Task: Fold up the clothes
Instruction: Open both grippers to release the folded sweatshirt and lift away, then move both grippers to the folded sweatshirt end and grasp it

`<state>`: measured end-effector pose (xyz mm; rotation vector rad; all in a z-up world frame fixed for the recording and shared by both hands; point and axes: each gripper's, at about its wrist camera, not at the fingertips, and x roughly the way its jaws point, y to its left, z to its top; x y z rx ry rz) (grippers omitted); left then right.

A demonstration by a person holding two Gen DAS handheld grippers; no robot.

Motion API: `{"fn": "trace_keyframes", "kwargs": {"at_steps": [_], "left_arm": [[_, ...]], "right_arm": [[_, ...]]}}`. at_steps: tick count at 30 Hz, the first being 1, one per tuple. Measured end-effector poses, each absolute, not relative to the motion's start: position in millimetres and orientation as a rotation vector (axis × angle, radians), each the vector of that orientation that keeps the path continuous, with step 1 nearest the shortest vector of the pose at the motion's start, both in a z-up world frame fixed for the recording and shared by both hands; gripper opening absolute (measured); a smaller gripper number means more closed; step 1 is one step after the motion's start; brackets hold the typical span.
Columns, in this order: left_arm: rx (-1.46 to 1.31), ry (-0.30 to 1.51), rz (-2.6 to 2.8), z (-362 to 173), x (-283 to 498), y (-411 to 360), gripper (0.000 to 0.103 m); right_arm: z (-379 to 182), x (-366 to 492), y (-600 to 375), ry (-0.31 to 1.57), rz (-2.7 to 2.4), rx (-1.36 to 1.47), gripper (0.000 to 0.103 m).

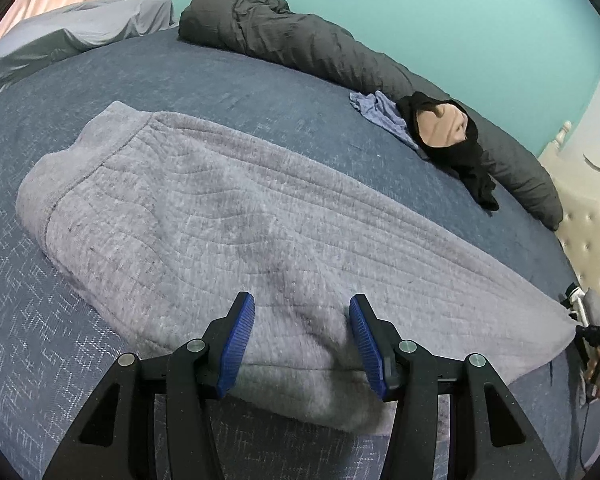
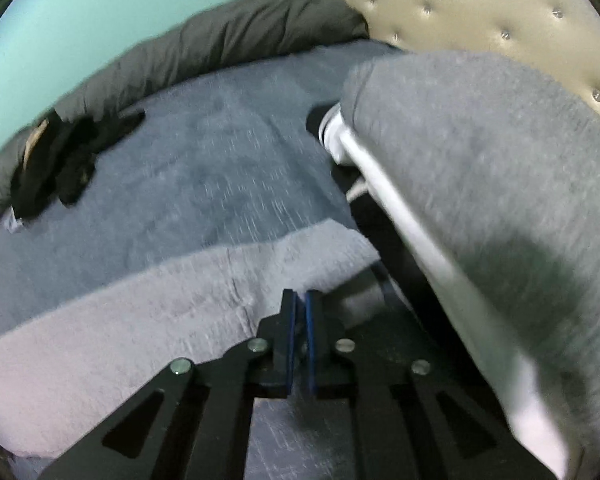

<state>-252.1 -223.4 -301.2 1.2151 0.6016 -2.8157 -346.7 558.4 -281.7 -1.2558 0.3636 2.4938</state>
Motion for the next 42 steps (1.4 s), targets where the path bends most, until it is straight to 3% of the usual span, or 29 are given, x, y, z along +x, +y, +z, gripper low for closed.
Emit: {"fn": "trace_keyframes", "kwargs": {"at_steps": [8, 10, 13, 15, 17, 19, 23, 30, 37, 42], "left_arm": [[1.222, 0.62, -2.826, -301, -254, -229, 0.054], [1.219, 0.629, -2.826, -301, -254, -231, 0.054], [1.217, 0.663, -2.823, -302, -255, -234, 0.054], [1.214, 0.684, -2.821, -301, -254, -236, 0.054], [1.212, 0.695, -2.822, -300, -252, -237, 0.054], [1.209, 0.703, -2.826, -298, -250, -237, 0.054], [1.21, 0.716, -2.838, -293, -241, -239, 0.054], [1.207, 0.693, -2.845, -286, -215, -254, 0.054], [1.199, 0.729, -2.811, -284, -197, -281, 0.055], [1.207, 0.744, -2.818, -283, -189, -292, 0.055]], "right_arm": [[-308, -350, 560, 0.353, 2.451, -1.283, 0.004], [-308, -349, 555, 0.29, 2.444, -1.283, 0.005], [-301, -343, 535, 0.072, 2.401, -1.261, 0.017], [-292, -329, 518, -0.063, 2.409, -1.218, 0.018], [-281, -310, 503, -0.079, 2.473, -1.155, 0.019], [-270, -288, 484, -0.022, 2.555, -1.097, 0.021], [-271, -257, 444, 0.209, 2.693, -1.108, 0.041], [-301, -232, 332, 0.442, 2.896, -1.34, 0.041], [-308, -209, 205, 0.484, 3.115, -1.598, 0.041], [-309, -195, 114, 0.406, 3.246, -1.765, 0.042]]}}
